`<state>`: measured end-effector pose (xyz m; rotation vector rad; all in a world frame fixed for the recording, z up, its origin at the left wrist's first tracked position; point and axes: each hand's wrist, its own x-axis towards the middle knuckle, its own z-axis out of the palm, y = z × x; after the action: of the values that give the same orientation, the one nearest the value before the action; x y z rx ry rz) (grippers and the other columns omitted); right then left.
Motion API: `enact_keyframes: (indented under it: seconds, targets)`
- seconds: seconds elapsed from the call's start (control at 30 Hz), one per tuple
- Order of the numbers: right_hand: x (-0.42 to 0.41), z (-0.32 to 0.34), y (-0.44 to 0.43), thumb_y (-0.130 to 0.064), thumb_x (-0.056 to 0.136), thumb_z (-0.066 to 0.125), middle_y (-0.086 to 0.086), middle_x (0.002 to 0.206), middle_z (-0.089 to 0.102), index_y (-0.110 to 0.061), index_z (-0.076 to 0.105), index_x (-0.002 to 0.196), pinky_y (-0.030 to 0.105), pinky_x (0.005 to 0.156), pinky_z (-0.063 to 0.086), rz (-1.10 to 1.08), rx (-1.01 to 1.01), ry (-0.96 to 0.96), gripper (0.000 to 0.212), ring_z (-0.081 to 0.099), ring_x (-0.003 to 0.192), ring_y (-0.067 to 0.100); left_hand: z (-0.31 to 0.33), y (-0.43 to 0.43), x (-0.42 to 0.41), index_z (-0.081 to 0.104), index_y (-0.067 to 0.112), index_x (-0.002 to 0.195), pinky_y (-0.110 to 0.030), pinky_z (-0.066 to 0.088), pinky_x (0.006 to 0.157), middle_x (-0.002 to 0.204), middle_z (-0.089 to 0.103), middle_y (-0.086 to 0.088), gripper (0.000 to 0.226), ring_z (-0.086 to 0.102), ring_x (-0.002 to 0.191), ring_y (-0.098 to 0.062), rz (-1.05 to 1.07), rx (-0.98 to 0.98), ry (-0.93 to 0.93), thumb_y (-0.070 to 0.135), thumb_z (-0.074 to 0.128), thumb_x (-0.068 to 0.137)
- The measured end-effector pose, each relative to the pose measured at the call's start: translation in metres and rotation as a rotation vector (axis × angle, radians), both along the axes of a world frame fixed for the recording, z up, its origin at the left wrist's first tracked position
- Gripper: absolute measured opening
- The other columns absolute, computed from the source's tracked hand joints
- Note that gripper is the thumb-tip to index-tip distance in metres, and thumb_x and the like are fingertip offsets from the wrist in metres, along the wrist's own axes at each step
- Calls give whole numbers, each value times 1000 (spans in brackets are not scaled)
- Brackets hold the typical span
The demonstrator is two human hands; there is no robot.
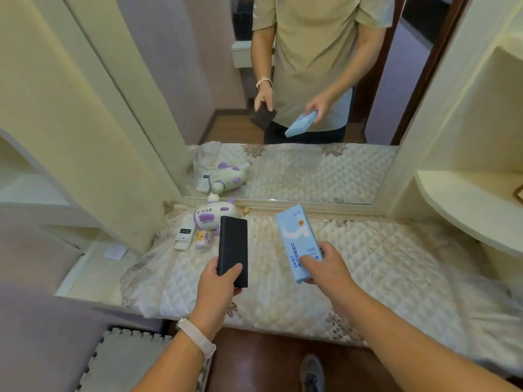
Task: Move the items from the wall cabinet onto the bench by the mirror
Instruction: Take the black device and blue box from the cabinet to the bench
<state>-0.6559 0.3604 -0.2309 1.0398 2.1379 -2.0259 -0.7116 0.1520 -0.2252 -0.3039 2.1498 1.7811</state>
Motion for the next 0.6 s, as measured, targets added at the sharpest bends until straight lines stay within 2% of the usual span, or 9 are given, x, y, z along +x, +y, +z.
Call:
enact_keyframes:
  seconds: [0.2, 0.27, 0.4, 0.6]
  targets:
    - [-29, -27, 30, -9, 91, 62, 0, 104, 61, -15, 50, 115, 28, 64, 58, 52, -46, -62, 27, 66, 89, 16, -20, 30, -23, 56, 15, 117, -28, 53, 61, 107, 66, -8, 23, 67, 92, -24, -4, -68, -76, 14, 60, 94]
    - [-41, -37, 34, -9, 91, 63, -1, 104, 61, -16, 49, 117, 27, 63, 58, 61, -71, -77, 31, 66, 90, 16, -28, 40, -35, 55, 16, 117, -31, 55, 64, 107, 66, -6, 22, 66, 93, -23, -13, -78, -90, 13, 58, 95]
    - [-62, -61, 34, -10, 90, 66, 5, 113, 62, -14, 48, 120, 36, 74, 61, 48, -110, -149, 36, 68, 92, 20, -49, 59, -58, 52, 18, 118, -38, 59, 76, 107, 63, -3, 25, 64, 95, -22, -34, -78, -169, 9, 55, 96]
    - [-92, -87, 35, -14, 88, 70, 3, 117, 61, -16, 47, 120, 32, 72, 61, 44, -96, -221, 40, 67, 96, 19, -85, 79, -94, 52, 18, 117, -44, 58, 83, 102, 63, -1, 28, 65, 93, -21, -112, -101, -263, 5, 54, 92]
